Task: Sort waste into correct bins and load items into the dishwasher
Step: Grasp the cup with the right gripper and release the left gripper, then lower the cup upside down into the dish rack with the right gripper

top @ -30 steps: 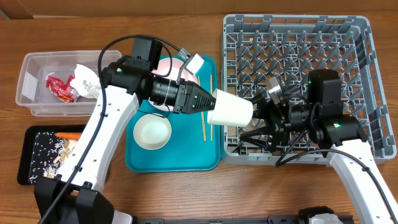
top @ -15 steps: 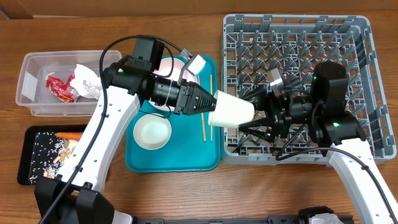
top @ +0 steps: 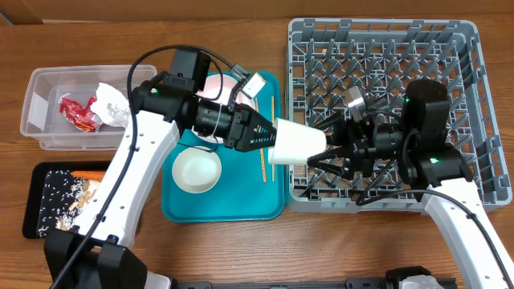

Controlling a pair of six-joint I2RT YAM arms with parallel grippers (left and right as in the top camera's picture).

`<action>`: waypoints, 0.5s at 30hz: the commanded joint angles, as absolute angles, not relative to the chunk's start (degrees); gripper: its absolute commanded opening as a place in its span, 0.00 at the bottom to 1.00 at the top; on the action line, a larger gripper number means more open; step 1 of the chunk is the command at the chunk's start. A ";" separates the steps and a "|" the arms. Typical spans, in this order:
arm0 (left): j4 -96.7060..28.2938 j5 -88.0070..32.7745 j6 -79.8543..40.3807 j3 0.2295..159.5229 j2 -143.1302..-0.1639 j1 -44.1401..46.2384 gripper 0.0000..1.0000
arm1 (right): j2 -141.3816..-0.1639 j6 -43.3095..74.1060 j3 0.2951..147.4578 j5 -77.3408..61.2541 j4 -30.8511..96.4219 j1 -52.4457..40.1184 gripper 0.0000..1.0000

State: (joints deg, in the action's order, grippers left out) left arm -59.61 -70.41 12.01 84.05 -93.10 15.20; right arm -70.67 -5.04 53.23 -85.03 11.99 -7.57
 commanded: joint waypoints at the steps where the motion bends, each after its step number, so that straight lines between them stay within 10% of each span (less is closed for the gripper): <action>1: -59.55 -63.16 12.43 84.93 -92.68 11.18 0.54 | -69.93 0.19 54.35 -79.57 11.64 -7.97 0.41; 15: -61.32 -58.96 11.99 84.93 -92.68 4.99 0.52 | -69.89 10.00 61.95 -27.57 34.61 -6.02 0.33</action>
